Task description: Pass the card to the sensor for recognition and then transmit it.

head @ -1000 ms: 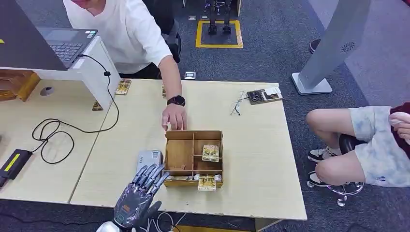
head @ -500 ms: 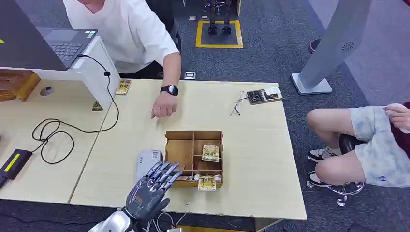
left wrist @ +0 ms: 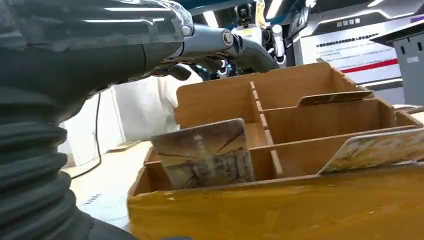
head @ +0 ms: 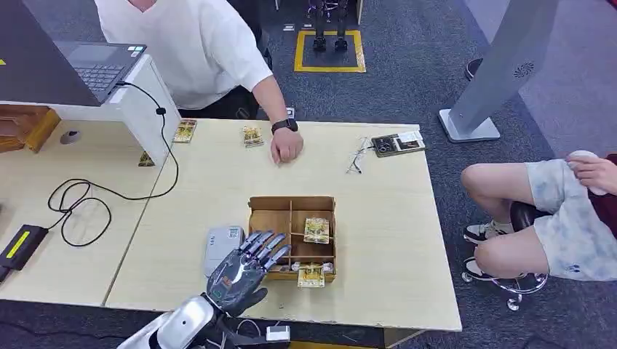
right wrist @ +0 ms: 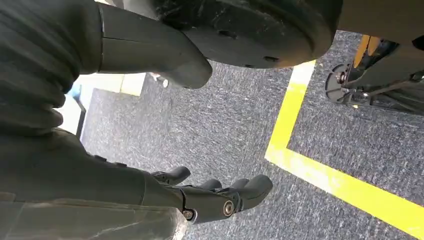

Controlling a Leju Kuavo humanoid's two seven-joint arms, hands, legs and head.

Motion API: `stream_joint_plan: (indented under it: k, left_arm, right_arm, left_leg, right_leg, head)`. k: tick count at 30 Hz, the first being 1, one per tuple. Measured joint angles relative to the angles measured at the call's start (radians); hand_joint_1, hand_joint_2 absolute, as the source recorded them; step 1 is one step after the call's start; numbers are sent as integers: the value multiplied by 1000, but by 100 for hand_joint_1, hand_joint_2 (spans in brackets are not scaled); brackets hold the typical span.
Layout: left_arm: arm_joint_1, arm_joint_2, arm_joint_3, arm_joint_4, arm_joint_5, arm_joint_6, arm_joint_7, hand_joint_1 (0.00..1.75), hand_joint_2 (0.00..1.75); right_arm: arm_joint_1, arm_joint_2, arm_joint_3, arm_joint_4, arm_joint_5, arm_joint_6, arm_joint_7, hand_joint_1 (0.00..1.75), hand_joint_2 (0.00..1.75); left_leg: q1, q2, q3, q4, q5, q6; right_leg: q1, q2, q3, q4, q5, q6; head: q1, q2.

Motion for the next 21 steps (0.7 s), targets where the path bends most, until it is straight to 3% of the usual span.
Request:
stream_joint_plan:
  k: [9,10,11,12,21]
  left_arm:
    - [-15,-26,-6,32,39,9,47,0,175]
    - [-14,-27,-6,34,43,12,50,37,175]
    - [-12,-29,-6,34,46,17,52,154,175]
    - [-10,-30,-6,34,52,23,53,175,175]
    - [15,-42,-4,34,71,33,54,175,175]
  right_arm:
    - [0,0,-6,-1,10,2,0,0,175]
    - [0,0,-7,-1,10,2,0,0,175]
    - [0,0,-8,-1,10,2,0,0,175]
    - [0,0,-9,-1,10,2,0,0,175]
    - [0,0,-18,-2,14,2,0,0,175]
  left_leg:
    - [0,0,0,0,0,0]
    - [0,0,0,0,0,0]
    - [0,0,0,0,0,0]
    - [0,0,0,0,0,0]
    - [0,0,-1,0,0,0]
  right_leg:
    - [0,0,0,0,0,0]
    - [0,0,0,0,0,0]
    - [0,0,0,0,0,0]
    - [0,0,0,0,0,0]
    - [0,0,0,0,0,0]
  head:
    - [0,0]
    - [0,0]
    - [0,0]
    - [0,0]
    - [0,0]
